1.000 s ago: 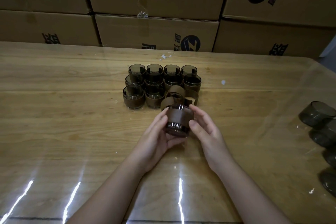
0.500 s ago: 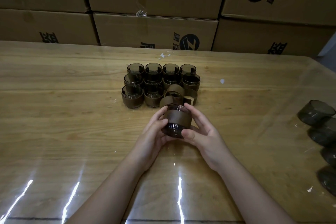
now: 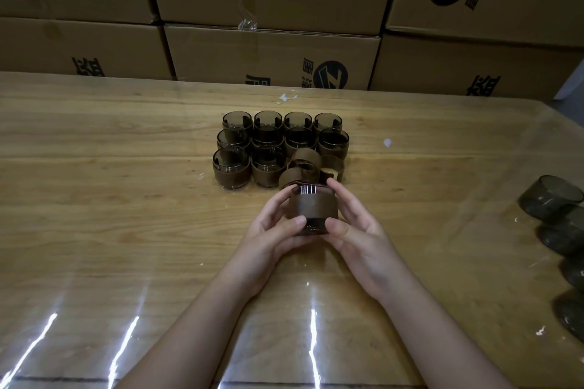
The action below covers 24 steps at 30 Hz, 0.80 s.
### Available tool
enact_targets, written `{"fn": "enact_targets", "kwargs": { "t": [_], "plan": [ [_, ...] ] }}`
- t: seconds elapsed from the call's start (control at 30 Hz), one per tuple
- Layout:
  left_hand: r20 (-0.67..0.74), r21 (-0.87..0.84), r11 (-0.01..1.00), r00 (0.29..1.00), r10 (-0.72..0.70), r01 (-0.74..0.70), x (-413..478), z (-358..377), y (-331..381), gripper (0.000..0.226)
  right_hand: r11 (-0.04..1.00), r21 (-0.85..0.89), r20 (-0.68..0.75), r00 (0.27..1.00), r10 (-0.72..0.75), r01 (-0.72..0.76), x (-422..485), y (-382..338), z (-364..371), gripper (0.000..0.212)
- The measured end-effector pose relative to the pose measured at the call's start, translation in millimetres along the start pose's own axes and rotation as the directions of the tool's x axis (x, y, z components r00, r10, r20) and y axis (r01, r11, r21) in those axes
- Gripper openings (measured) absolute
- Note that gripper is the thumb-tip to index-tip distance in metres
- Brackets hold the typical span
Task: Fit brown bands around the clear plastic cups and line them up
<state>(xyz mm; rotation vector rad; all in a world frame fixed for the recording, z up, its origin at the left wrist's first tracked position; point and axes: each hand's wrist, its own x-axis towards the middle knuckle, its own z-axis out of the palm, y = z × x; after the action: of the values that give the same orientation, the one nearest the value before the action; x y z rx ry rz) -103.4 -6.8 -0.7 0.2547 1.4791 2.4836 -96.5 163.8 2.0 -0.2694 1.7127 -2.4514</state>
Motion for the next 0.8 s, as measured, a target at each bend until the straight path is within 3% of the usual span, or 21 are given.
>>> {"fn": "enact_targets", "kwargs": {
  "t": [0.3, 0.53, 0.8],
  "plan": [
    [-0.020, 0.101, 0.994, 0.998, 0.052, -0.050, 0.4, -2.1, -2.3, 0.066, 0.999, 0.035, 0.010, 0.999, -0.038, 0.038, 0.9, 2.1, 0.7, 0.055],
    [-0.005, 0.134, 0.988, 0.997, 0.075, -0.074, 0.3, -2.7, -3.7, 0.063, 0.983, -0.166, -0.012, 0.997, -0.080, 0.077, -1.1, -0.3, 1.8, 0.058],
    [-0.022, 0.134, 0.988, 0.996, 0.082, -0.078, 0.9, -2.5, -4.5, 0.055, 0.970, -0.216, -0.044, 0.992, -0.122, 0.109, -1.6, 1.8, 2.8, 0.048]
  ]
}}
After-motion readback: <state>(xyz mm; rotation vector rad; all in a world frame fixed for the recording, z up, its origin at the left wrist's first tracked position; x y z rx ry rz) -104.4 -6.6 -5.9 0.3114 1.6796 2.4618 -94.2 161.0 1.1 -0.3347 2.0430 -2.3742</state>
